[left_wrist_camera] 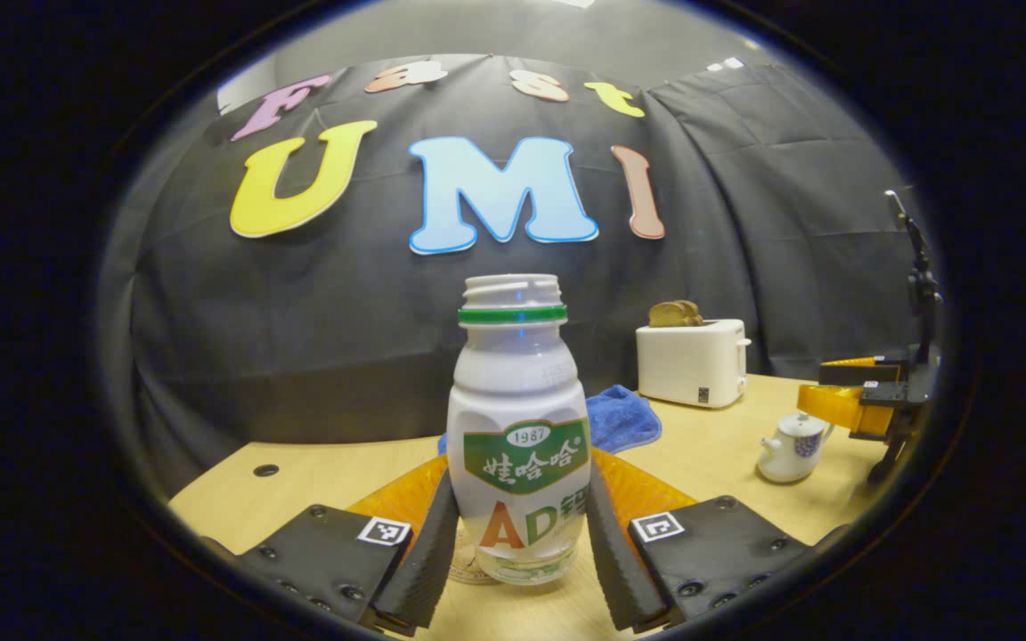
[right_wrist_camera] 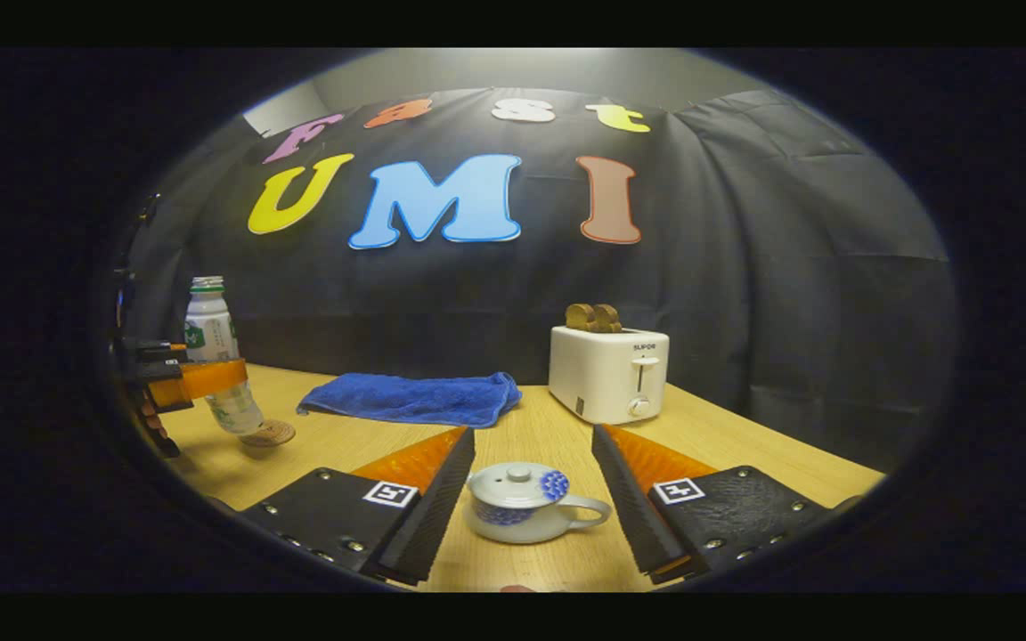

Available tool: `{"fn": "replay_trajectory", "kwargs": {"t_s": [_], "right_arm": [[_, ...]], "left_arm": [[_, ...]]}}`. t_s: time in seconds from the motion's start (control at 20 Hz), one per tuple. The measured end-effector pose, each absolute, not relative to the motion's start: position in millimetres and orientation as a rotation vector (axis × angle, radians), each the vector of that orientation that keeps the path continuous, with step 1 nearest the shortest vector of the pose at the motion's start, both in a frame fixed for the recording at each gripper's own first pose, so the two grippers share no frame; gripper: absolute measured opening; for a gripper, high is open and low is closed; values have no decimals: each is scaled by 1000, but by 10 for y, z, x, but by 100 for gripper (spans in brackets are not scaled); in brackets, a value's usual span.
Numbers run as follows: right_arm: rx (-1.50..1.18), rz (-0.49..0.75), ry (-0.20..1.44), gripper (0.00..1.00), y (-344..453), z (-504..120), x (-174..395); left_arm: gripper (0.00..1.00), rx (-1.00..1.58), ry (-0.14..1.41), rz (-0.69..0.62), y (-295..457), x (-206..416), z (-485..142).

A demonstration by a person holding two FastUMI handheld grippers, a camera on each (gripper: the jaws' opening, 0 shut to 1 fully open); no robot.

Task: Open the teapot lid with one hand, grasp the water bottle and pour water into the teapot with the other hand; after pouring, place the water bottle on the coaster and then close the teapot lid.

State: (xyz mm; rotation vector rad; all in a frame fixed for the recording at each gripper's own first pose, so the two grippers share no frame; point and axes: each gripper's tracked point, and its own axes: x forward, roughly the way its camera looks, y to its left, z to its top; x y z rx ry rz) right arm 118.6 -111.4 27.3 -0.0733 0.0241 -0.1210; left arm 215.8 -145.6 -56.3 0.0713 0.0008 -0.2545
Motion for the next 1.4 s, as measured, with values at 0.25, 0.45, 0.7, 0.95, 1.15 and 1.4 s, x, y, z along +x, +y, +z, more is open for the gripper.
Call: {"fn": "replay_trajectory", "kwargs": {"t_s": [0.25,0.45,0.7,0.95,1.15,1.4], "right_arm": [[-69,-108,17,81,-1114,309,1162],[-70,-97,26,81,-1085,291,1171],[-66,-94,24,81,-1088,293,1173],[-70,-87,35,81,-1072,255,1177],[-67,-81,38,81,-1051,251,1175],[-68,-74,38,81,-1044,244,1179]], "left_arm": [[75,8,32,-197,-1096,2369,-630],[75,-18,75,-199,-1009,2550,-784],[72,32,97,-192,-1051,2696,-954],[82,33,115,-192,-1070,2775,-1053],[82,26,119,-188,-1065,2753,-1067],[90,10,147,-202,-1124,2749,-1197]]}}
